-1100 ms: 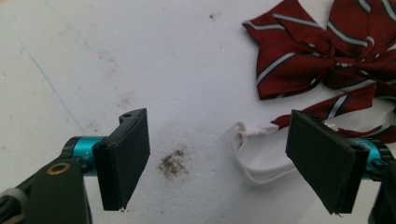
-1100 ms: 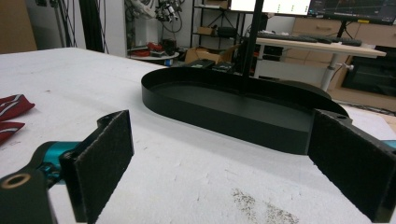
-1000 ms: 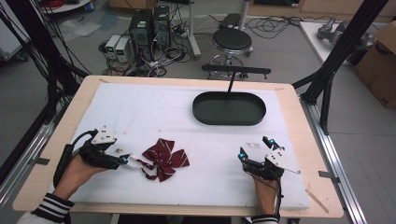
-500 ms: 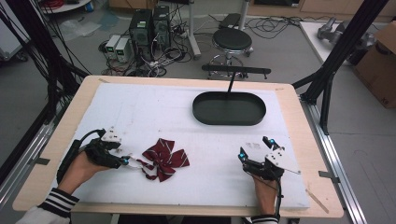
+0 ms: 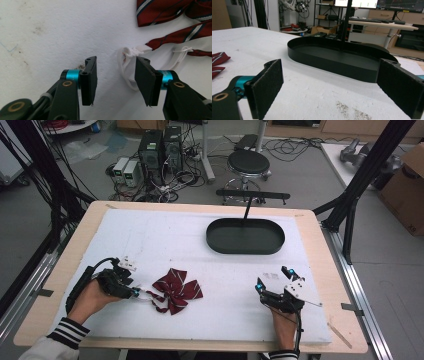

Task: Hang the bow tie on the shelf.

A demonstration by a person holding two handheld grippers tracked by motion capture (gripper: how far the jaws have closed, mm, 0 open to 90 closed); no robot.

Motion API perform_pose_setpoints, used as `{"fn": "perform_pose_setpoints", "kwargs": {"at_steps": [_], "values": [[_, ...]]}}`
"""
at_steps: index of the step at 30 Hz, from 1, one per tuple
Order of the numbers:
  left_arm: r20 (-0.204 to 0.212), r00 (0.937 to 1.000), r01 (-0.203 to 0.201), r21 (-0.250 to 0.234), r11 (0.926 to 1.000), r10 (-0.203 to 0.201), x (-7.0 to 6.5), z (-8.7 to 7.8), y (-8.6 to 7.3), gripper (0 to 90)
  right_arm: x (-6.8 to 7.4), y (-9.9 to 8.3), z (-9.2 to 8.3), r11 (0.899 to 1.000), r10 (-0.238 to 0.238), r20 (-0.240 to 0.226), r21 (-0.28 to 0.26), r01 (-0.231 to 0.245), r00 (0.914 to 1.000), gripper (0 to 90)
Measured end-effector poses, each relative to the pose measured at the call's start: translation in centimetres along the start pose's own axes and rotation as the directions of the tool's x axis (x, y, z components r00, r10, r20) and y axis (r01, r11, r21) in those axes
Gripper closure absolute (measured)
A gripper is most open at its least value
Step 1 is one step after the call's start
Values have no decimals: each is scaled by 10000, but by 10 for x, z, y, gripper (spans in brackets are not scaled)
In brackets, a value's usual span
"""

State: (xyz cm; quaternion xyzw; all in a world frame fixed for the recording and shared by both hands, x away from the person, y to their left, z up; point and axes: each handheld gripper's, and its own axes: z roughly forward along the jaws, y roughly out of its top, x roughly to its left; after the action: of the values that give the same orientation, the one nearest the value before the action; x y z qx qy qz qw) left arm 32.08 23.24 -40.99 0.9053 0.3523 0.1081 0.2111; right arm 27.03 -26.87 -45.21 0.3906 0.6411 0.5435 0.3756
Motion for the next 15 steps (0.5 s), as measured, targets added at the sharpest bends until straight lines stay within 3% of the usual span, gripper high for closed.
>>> {"fn": "perform_pose_setpoints", "kwargs": {"at_steps": [5,10,15], "values": [[29,9995,305,200,9993,-306,0,1,3,547,0,0,0,10000,4,-2,-3,-4,10000,67],[138,9994,310,342,9989,-315,0,2,5,584,0,0,0,10000,10,-1,-10,-10,10000,67],[134,9989,445,239,9987,-449,1,1,7,565,0,0,0,10000,6,-3,-3,-6,10000,67]]}}
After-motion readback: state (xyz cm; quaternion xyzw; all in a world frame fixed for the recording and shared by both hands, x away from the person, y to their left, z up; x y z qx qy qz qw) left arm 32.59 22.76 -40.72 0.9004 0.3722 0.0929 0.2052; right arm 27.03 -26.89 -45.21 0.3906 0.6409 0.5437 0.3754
